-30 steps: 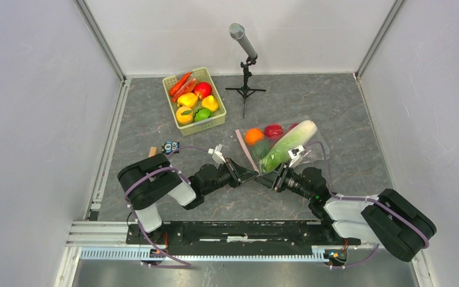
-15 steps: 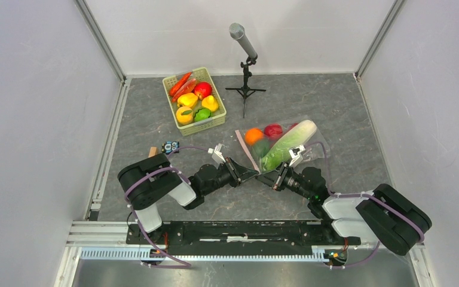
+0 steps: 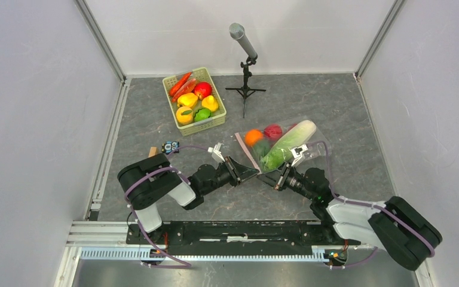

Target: Open the zip-top bag and remove the fake food

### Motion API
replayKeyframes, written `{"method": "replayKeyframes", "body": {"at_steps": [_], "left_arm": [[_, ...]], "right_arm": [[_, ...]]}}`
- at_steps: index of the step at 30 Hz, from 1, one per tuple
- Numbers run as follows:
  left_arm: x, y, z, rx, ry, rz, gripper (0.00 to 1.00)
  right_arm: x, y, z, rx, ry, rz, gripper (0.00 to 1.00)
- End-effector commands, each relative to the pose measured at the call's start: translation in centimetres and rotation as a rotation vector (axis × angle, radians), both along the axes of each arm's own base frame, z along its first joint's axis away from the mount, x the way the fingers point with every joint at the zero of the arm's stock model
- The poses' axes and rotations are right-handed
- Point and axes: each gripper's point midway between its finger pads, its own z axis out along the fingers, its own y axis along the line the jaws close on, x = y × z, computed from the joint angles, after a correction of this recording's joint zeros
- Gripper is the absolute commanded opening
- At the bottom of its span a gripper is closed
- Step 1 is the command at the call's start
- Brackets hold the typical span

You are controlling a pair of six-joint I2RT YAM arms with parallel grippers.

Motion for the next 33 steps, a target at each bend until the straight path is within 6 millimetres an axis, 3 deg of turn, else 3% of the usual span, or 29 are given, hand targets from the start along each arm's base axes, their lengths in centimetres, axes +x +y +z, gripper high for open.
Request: {"method": "replayKeyframes", "body": {"at_steps": [1, 13, 17, 33], "left_arm": [[1.4, 0.1, 0.0, -0.002, -0.005, 0.034, 0.24], [3.1, 1.1, -1.9, 0.067, 0.018, 0.1, 0.27], [3.6, 1.7, -2.7, 0.1, 0.027, 0.118, 0.27], [7.5, 6.4, -6.8, 0.236, 0.065, 0.262, 0.27]], "right_arm": [[-4.7, -3.2, -5.8, -0.09, 0.078, 0.036, 0.0], [-6.5, -4.2, -8.0, -0.14, 0.106, 0.066, 0.0], [-6.3, -4.4, -8.2, -0.169, 0.1, 0.057, 0.0], [-5.8, -6.7, -7.0, -0.37, 0.073, 0.012, 0.0]]}}
